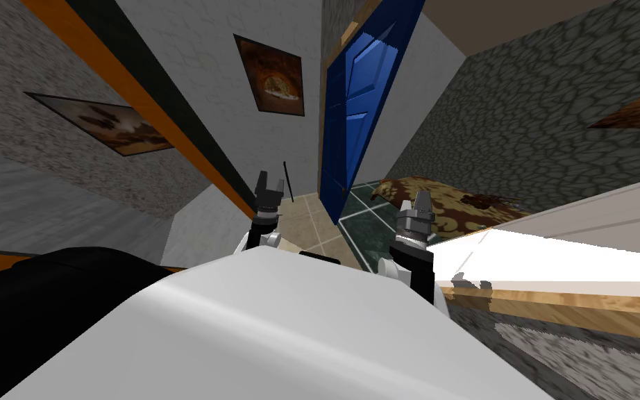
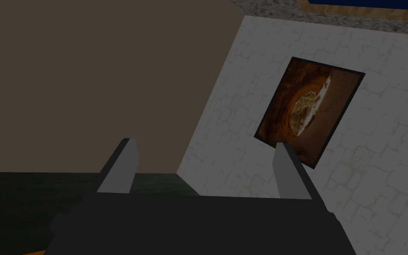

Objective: Push the door open

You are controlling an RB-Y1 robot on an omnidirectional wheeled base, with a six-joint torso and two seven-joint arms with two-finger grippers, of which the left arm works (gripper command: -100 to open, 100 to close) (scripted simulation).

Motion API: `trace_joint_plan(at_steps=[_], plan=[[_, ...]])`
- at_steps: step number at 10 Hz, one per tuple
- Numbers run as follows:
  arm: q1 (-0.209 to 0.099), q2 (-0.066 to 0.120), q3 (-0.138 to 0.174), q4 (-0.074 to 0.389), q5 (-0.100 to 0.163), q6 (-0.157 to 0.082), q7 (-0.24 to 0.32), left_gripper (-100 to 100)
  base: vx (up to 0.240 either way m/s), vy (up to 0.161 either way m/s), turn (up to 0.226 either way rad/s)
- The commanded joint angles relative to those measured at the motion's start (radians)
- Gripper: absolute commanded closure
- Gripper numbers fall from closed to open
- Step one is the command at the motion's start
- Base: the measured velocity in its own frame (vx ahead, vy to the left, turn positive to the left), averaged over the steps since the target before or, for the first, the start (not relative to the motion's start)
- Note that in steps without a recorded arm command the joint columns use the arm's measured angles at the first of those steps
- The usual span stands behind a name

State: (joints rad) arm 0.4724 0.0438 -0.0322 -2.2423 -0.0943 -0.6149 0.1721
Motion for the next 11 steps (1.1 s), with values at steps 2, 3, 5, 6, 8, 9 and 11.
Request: trace_joint_plan(at_steps=[2,3,5,6,8,9,11], plan=[[-0.011,0.01,-0.018,0.053,-0.003,-0.006,-0.002,-100,0.1,0.021,-0.12],[-0.013,0.011,-0.021,0.063,-0.003,-0.007,-0.002,-100,0.123,0.018,-0.061],[-0.022,0.017,-0.035,0.104,-0.005,-0.012,-0.004,-100,0.113,0.014,-0.073],[-0.028,0.021,-0.045,0.134,-0.007,-0.016,-0.005,-100,0.147,0.002,-0.13],[-0.039,0.028,-0.063,0.186,-0.01,-0.022,-0.007,-100,0.144,0.032,-0.117],[-0.042,0.03,-0.069,0.205,-0.011,-0.024,-0.008,-100,0.135,0.025,-0.117],[-0.051,0.033,-0.083,0.245,-0.013,-0.028,-0.01,-100,0.092,0.037,-0.088]])
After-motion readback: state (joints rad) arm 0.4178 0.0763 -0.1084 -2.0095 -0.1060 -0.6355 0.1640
